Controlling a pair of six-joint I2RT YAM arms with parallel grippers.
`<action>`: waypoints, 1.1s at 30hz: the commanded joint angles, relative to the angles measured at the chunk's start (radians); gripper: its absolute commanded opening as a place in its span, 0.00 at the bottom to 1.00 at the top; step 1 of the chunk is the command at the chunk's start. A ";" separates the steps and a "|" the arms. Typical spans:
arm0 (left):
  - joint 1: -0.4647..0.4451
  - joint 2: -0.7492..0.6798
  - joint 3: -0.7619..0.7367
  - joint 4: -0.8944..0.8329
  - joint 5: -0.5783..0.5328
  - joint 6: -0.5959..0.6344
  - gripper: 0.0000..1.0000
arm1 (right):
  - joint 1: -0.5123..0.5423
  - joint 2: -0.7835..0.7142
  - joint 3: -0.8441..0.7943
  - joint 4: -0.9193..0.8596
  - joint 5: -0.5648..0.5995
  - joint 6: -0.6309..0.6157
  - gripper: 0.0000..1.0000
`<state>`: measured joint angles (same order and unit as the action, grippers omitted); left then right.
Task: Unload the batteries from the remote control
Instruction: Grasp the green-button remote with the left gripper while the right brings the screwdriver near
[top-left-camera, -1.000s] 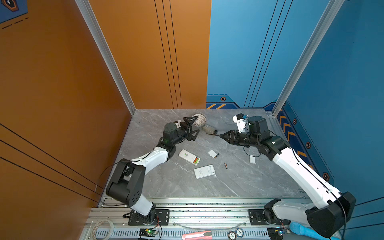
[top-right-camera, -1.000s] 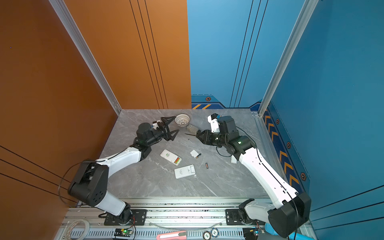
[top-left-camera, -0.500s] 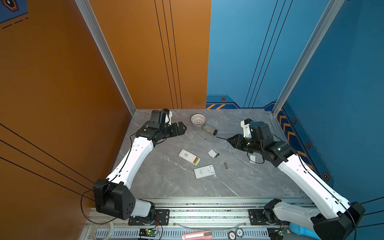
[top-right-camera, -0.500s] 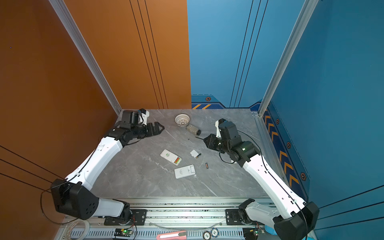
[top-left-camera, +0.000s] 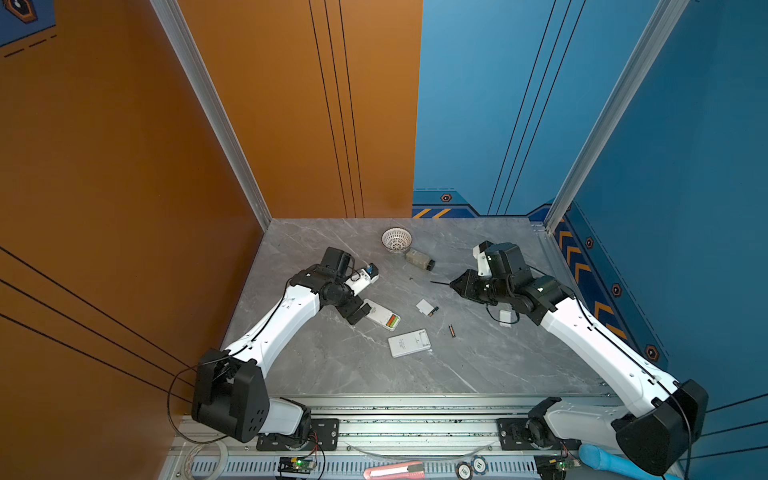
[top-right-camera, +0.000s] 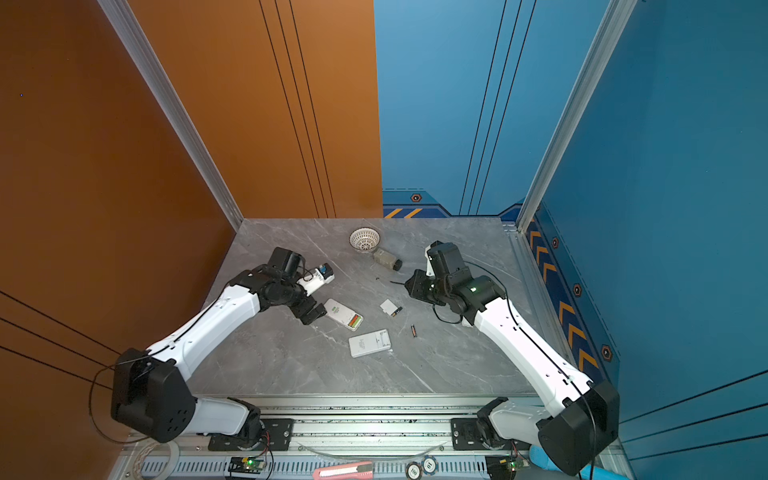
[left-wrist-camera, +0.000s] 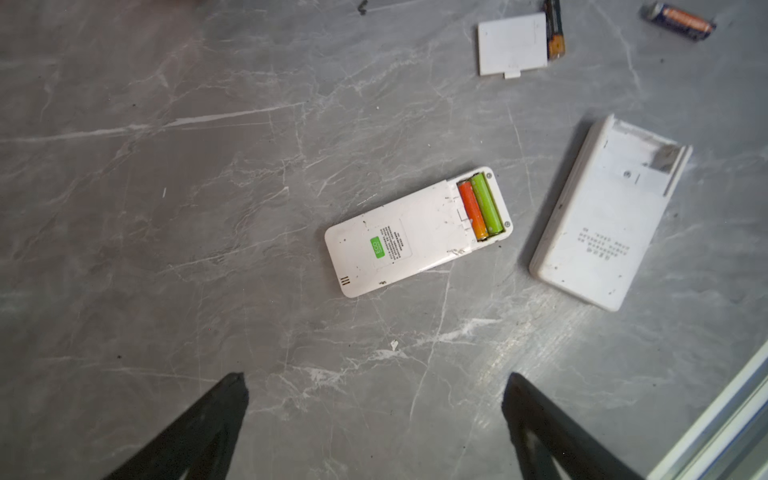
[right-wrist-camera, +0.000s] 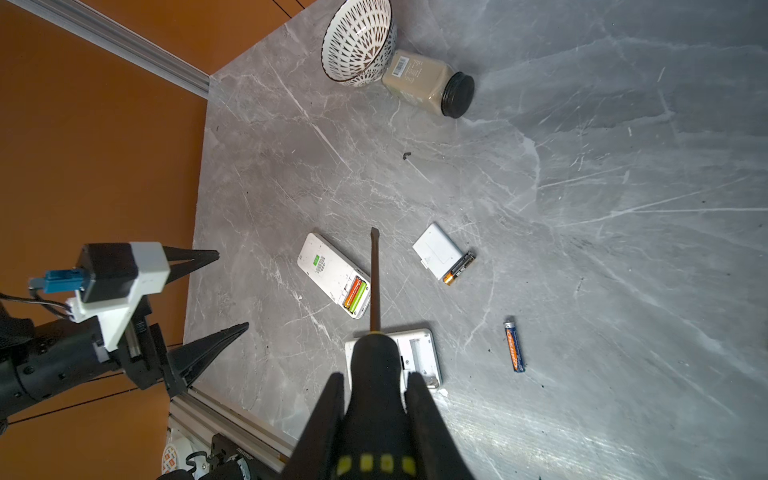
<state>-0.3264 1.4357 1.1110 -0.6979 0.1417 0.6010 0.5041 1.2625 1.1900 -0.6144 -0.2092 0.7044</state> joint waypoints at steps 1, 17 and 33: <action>0.009 0.063 -0.002 -0.026 -0.011 0.225 0.98 | -0.003 0.007 0.040 -0.002 -0.027 -0.016 0.00; -0.024 0.369 0.164 -0.009 -0.022 0.480 0.98 | -0.002 -0.013 -0.021 -0.003 -0.033 0.007 0.00; -0.072 0.521 0.241 -0.064 0.019 0.484 0.97 | -0.016 -0.052 -0.058 0.007 -0.051 0.027 0.00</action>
<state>-0.3943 1.9625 1.3525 -0.7033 0.1345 1.0870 0.4969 1.2476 1.1355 -0.6121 -0.2581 0.7158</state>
